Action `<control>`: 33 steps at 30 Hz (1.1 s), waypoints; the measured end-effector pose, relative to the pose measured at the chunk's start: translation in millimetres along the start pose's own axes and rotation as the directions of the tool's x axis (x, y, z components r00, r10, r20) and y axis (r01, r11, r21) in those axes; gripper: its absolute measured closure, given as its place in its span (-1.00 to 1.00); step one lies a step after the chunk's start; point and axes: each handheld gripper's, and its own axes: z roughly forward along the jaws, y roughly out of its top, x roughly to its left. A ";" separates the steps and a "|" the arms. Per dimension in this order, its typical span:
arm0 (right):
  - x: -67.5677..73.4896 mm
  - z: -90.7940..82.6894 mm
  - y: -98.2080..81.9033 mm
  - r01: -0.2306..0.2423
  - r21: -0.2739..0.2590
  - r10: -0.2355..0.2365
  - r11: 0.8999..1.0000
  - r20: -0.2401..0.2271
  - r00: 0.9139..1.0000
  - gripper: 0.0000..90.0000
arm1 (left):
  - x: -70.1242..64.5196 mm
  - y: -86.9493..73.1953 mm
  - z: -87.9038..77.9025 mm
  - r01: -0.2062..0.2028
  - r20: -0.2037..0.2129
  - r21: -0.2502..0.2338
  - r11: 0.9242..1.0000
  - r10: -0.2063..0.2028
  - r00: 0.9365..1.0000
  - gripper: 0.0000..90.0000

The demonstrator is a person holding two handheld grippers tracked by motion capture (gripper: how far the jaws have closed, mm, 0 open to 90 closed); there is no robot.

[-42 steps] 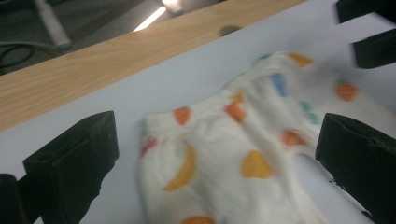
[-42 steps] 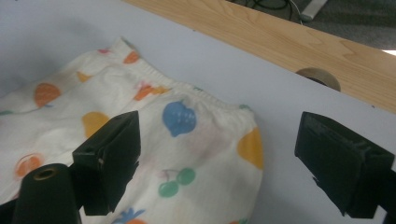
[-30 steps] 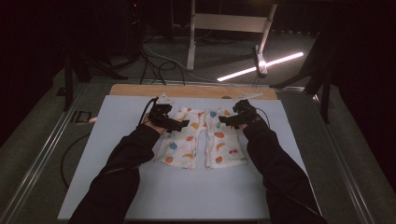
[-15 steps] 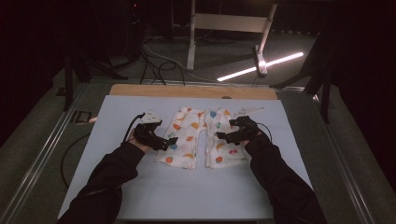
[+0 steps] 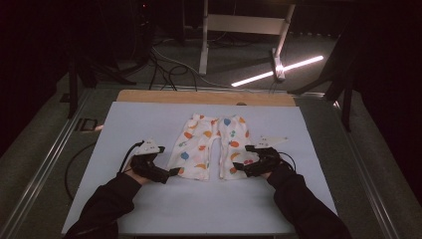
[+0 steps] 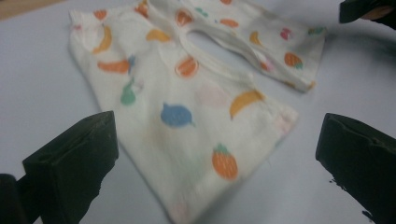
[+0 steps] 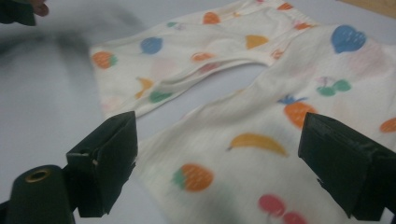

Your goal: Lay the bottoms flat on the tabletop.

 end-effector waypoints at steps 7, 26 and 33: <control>13.9 -16.7 -21.6 -0.001 -0.001 0.001 1.000 -0.023 1.000 -0.73 | -9.1 -20.9 -17.9 -0.017 -0.015 0.016 1.000 0.017 1.000 -1.00; 23.0 -73.9 -74.1 -0.058 0.003 0.058 0.998 0.042 0.997 -0.71 | -16.6 -52.5 -50.6 0.026 -0.078 -0.007 1.000 -0.027 0.997 -1.00; 22.2 -71.4 -75.5 -0.064 0.011 0.064 0.998 0.049 0.997 -0.71 | -17.4 -55.7 -59.5 0.051 -0.098 -0.032 0.998 -0.054 0.994 -1.00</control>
